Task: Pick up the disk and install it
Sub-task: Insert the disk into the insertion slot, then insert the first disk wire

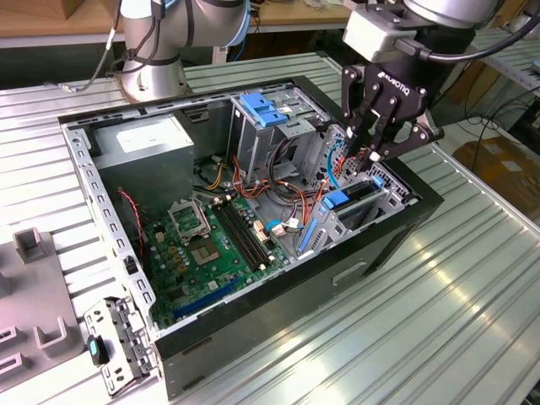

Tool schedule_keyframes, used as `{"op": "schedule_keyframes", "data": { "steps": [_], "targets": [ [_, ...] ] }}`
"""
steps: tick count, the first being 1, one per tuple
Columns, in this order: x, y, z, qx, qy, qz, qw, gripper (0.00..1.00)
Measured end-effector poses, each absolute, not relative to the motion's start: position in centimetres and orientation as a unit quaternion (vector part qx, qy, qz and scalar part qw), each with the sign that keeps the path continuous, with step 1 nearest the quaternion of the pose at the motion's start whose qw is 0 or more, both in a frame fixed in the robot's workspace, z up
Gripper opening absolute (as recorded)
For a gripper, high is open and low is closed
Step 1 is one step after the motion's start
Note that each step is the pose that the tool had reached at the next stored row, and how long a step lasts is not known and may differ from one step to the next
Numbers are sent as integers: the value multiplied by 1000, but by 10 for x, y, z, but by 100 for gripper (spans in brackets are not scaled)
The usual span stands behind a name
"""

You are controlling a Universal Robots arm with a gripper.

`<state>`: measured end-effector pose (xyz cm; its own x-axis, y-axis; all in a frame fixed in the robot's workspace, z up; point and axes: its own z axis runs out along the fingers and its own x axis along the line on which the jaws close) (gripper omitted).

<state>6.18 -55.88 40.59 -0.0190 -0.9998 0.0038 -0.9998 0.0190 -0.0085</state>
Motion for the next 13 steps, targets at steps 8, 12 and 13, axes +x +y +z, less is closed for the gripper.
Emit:
{"op": "schedule_keyframes", "data": {
  "steps": [8,12,13],
  "targets": [
    [69,-559,393,-700,714,-5,1,11],
    [69,-559,392,-700,714,-5,1,11],
    [69,-559,392,-700,714,-5,1,11]
  ]
}}
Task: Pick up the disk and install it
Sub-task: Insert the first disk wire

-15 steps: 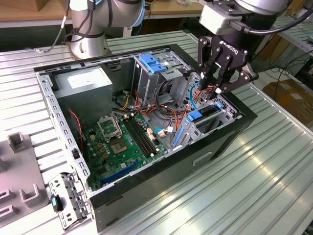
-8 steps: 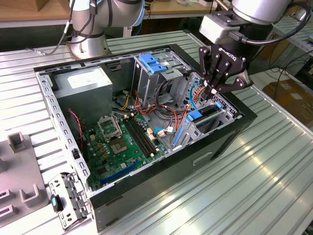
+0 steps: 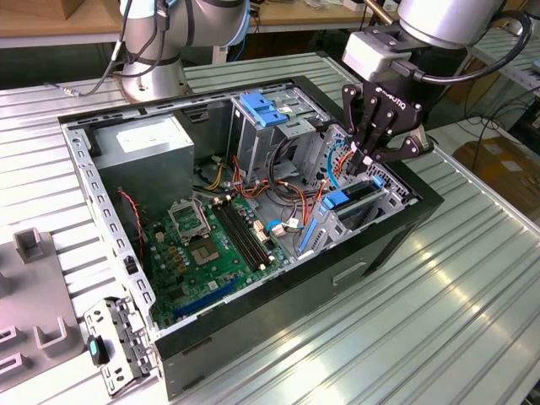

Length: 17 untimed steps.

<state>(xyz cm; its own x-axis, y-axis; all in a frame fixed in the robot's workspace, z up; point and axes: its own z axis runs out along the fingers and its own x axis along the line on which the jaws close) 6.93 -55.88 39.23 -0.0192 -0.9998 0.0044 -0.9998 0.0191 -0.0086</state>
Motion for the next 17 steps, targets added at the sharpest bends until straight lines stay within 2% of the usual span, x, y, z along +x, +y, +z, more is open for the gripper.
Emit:
{"op": "schedule_keyframes", "data": {
  "steps": [10,17],
  "targets": [
    [72,-559,392,-701,713,-5,1,11],
    [101,-559,392,-703,711,-4,1,11]
  ]
}}
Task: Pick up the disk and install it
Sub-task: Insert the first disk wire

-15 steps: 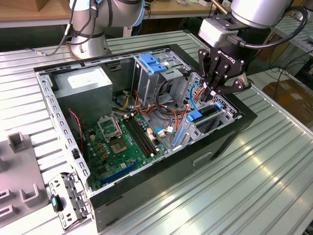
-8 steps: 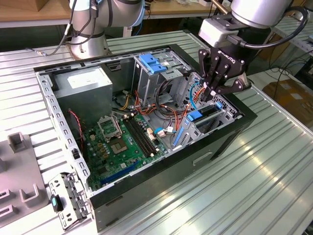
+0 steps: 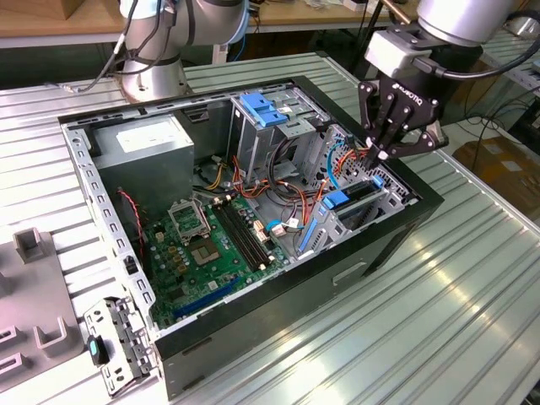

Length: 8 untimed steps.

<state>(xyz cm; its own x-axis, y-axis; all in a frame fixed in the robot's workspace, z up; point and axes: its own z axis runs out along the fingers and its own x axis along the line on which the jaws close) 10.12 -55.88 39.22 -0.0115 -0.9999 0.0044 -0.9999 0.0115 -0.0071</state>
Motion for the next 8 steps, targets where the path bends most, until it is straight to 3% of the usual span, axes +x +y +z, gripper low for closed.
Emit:
{"op": "schedule_keyframes", "data": {
  "steps": [8],
  "targets": [
    [111,-558,393,-729,685,-3,1,11]
  ]
}}
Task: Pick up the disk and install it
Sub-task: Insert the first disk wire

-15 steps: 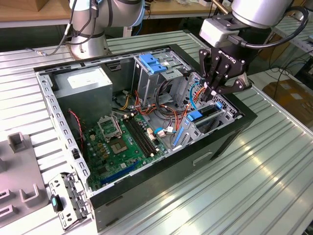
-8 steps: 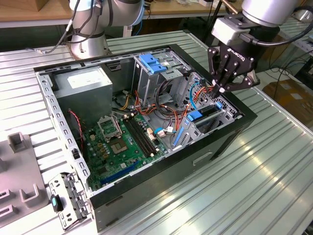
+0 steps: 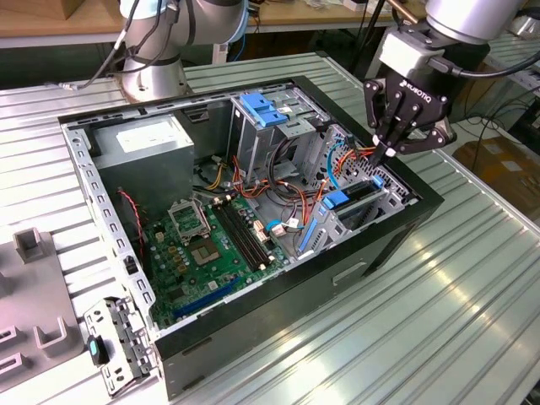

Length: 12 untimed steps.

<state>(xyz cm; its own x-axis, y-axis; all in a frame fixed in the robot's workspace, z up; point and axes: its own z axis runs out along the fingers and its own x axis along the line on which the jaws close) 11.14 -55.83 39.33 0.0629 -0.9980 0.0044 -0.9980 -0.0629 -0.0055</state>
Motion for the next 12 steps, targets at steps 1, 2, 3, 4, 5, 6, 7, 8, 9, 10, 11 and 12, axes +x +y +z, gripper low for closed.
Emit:
{"op": "schedule_keyframes", "data": {
  "steps": [1,2,3,4,5,6,7,8,9,10,11,12],
  "targets": [
    [115,-558,393,-731,682,-3,0,11],
    [118,-558,393,-732,681,-3,0,11],
    [121,-558,393,-733,680,-3,0,11],
    [125,-558,393,-734,679,-3,0,11],
    [129,-558,393,-735,678,-3,0,11],
    [132,-557,393,-736,677,-3,0,11],
    [137,-557,393,-737,676,-3,0,11],
    [141,-557,393,-737,676,-3,0,11],
    [144,-557,393,-737,675,-3,0,11],
    [148,-556,393,-738,675,-3,0,11],
    [151,-556,393,-738,674,-3,0,11],
    [154,-555,393,-739,674,-3,0,11]
  ]
}}
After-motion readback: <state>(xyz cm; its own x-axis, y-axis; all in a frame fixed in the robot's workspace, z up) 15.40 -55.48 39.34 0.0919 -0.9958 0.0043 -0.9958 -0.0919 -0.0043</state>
